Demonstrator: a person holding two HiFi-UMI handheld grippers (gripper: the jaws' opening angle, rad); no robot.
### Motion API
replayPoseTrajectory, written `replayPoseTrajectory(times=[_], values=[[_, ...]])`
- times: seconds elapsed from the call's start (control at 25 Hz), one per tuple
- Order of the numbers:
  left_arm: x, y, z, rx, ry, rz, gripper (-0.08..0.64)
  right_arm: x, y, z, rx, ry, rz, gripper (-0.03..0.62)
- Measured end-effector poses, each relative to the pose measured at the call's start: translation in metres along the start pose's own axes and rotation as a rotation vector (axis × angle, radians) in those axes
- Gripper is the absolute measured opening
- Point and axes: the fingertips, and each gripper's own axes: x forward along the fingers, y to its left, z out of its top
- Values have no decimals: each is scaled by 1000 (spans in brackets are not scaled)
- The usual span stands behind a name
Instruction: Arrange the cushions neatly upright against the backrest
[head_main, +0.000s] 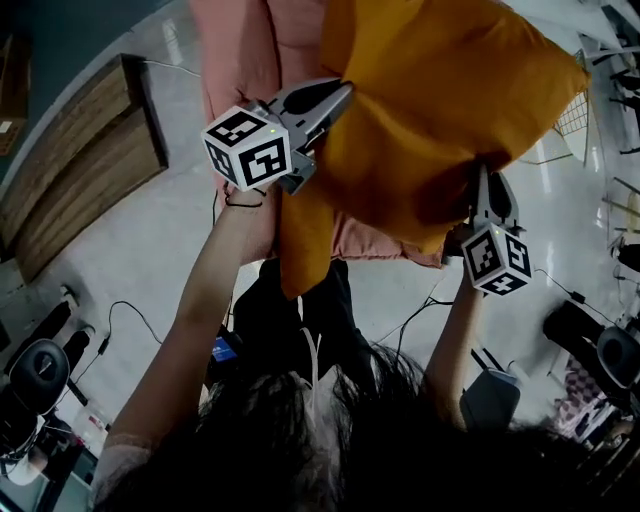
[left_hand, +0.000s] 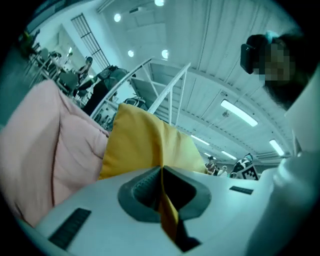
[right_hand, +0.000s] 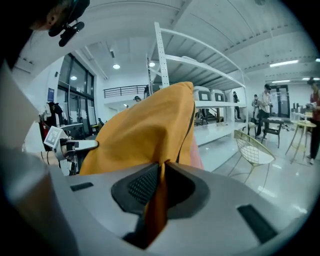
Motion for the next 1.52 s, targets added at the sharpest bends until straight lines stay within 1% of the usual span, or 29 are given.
replayPoseTrajectory(times=[0.08,0.16,0.28,0.44,0.52,0.64,0.72,0.76,0.84,0.96,1.04,1.16,1.24,1.4,1.52], values=[[-12,14,22,76,-16,53,28,27,17,7,-2,-19,49,58],[-22,31,38,122,-24,108,28,57,31,10,1,-25,95,57],[-34,55,49,159,-28,193,28,102,48,8,-29,-20,152,57],[-44,79,53,195,-54,275,28,154,65,9,-138,-38,199,54],[-44,93,45,217,-57,308,28,177,66,3,-199,-28,194,54],[-37,111,16,292,18,331,28,199,61,-18,-278,19,168,54],[-31,118,1,331,59,324,28,207,55,-34,-290,51,163,54],[-29,121,-6,339,68,322,28,209,52,-42,-288,67,165,54],[-29,130,-22,325,75,330,29,210,48,-58,-300,100,173,54],[-32,140,-47,272,82,341,31,204,43,-85,-339,146,177,54],[-30,142,-65,249,104,341,31,201,34,-106,-308,181,164,54],[-24,152,-85,225,142,340,31,203,22,-131,-222,221,137,54],[-22,161,-88,192,139,336,32,209,24,-136,-210,237,141,54],[-22,170,-88,148,145,304,32,219,28,-138,-223,269,157,55],[-23,165,-86,143,149,303,37,215,27,-136,-180,298,142,55]])
